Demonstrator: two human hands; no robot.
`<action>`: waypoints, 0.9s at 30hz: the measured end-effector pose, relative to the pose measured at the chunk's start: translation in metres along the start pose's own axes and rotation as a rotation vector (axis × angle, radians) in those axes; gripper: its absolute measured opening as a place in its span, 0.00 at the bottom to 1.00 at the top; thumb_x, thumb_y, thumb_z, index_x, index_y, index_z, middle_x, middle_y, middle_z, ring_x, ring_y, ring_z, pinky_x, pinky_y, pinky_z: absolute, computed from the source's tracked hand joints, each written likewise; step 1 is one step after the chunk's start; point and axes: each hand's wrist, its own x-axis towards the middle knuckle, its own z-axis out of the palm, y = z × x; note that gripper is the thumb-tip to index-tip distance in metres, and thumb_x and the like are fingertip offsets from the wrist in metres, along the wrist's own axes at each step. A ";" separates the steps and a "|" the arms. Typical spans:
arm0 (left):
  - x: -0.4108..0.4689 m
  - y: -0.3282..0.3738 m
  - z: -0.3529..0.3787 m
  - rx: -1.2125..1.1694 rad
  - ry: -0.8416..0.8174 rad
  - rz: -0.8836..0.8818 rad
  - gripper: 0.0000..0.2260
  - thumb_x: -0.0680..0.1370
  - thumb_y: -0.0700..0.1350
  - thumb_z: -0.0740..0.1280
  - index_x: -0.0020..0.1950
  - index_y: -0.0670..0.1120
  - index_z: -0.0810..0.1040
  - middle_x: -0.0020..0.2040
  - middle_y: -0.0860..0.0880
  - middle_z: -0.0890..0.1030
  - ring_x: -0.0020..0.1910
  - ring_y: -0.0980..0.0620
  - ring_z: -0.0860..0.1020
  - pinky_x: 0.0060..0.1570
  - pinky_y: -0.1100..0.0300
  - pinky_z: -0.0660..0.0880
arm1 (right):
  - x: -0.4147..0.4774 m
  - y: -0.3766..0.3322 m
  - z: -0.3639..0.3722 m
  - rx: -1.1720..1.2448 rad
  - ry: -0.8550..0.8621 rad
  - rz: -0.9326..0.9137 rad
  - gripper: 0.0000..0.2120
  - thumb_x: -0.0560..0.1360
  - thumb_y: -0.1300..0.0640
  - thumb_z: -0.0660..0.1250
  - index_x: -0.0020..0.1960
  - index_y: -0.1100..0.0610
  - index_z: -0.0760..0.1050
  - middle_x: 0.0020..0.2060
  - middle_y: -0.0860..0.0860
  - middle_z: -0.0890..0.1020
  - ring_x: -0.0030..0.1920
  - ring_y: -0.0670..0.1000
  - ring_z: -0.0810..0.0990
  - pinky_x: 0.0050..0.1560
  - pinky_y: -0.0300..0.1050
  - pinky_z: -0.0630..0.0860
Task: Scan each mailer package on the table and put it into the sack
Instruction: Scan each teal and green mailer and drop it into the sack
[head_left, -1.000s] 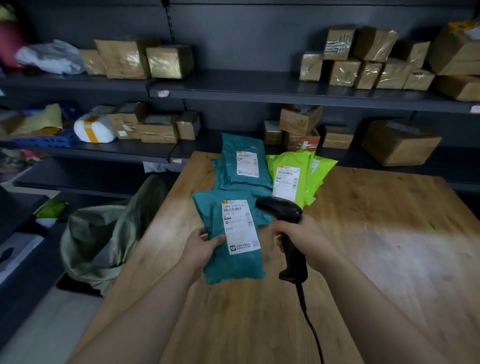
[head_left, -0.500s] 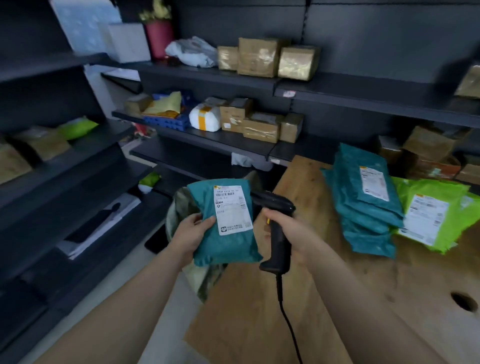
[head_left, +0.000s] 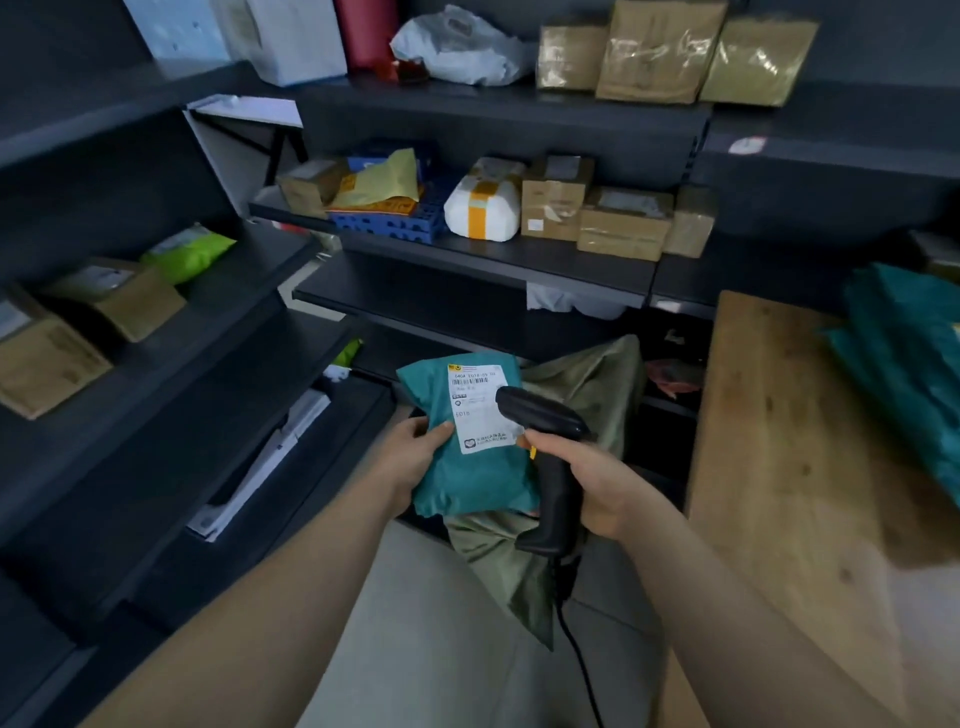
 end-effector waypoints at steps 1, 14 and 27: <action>0.014 -0.001 0.000 0.017 -0.010 -0.006 0.20 0.78 0.47 0.68 0.68 0.41 0.72 0.57 0.44 0.81 0.52 0.46 0.81 0.49 0.52 0.79 | 0.012 -0.001 0.001 0.001 0.026 -0.002 0.10 0.76 0.56 0.70 0.56 0.58 0.81 0.47 0.55 0.86 0.45 0.54 0.86 0.41 0.48 0.81; 0.204 -0.028 0.022 0.471 -0.216 -0.076 0.14 0.71 0.60 0.70 0.49 0.52 0.83 0.52 0.47 0.84 0.52 0.46 0.82 0.58 0.47 0.77 | 0.169 0.005 -0.036 0.051 0.351 0.079 0.09 0.72 0.61 0.75 0.51 0.60 0.82 0.45 0.56 0.86 0.45 0.55 0.85 0.44 0.46 0.81; 0.338 -0.085 0.035 0.736 -0.353 -0.171 0.16 0.78 0.50 0.65 0.64 0.47 0.77 0.74 0.44 0.64 0.71 0.45 0.65 0.69 0.56 0.65 | 0.291 0.066 -0.074 0.147 0.595 0.169 0.25 0.70 0.58 0.77 0.64 0.62 0.76 0.57 0.59 0.83 0.55 0.58 0.83 0.60 0.53 0.78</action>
